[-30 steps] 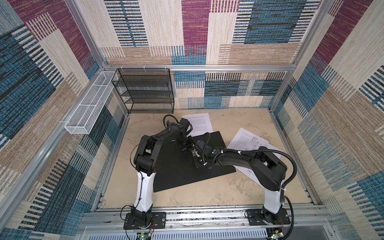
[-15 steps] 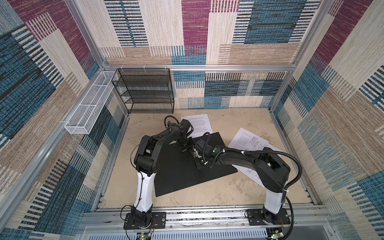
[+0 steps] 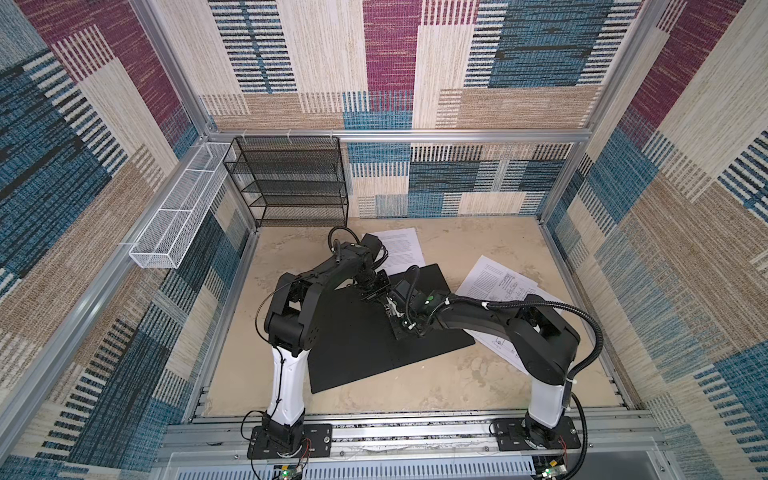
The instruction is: Put the files into the folder
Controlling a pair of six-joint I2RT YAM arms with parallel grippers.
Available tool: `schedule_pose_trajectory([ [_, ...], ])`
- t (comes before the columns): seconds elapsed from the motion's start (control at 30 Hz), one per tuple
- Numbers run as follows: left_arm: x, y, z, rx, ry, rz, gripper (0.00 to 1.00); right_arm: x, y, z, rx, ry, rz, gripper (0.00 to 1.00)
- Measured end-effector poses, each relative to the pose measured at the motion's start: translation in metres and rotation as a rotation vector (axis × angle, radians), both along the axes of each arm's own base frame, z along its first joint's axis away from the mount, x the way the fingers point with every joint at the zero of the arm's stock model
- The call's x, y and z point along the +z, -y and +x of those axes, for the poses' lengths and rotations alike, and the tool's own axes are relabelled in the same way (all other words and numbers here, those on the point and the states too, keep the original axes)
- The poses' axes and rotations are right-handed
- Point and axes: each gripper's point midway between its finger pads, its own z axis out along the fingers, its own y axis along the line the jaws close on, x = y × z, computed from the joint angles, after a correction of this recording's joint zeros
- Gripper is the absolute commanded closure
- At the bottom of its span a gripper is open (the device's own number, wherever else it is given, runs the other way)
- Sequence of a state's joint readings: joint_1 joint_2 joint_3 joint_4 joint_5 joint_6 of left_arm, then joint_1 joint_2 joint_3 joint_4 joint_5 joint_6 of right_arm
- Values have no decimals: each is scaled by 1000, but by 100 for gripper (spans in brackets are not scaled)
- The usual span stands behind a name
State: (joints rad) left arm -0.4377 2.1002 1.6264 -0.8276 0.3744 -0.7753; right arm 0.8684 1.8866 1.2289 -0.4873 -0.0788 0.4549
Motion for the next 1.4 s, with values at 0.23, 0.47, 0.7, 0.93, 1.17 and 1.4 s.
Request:
schedule_pose_trajectory([
  [0.23, -8, -3, -9, 3, -22, 15, 86, -1, 2, -4, 8, -16, -9, 83],
  [0.47, -15, 0, -11, -6, -29, 23, 85, -3, 5, -7, 8, -28, -23, 83],
  [0.7, -21, 1, -13, -9, -47, 27, 94, -3, 6, -8, 8, -32, -27, 84],
  [0.93, -23, 2, -13, -10, -51, 24, 100, -1, 6, -7, 6, -29, -30, 83],
  [1.17, -24, 5, -14, -14, -60, 6, 100, 22, 3, 0, -2, 11, -10, 78],
  [1.4, -24, 5, -13, -5, -60, 6, 100, 10, 8, -1, -1, -7, -66, 78],
])
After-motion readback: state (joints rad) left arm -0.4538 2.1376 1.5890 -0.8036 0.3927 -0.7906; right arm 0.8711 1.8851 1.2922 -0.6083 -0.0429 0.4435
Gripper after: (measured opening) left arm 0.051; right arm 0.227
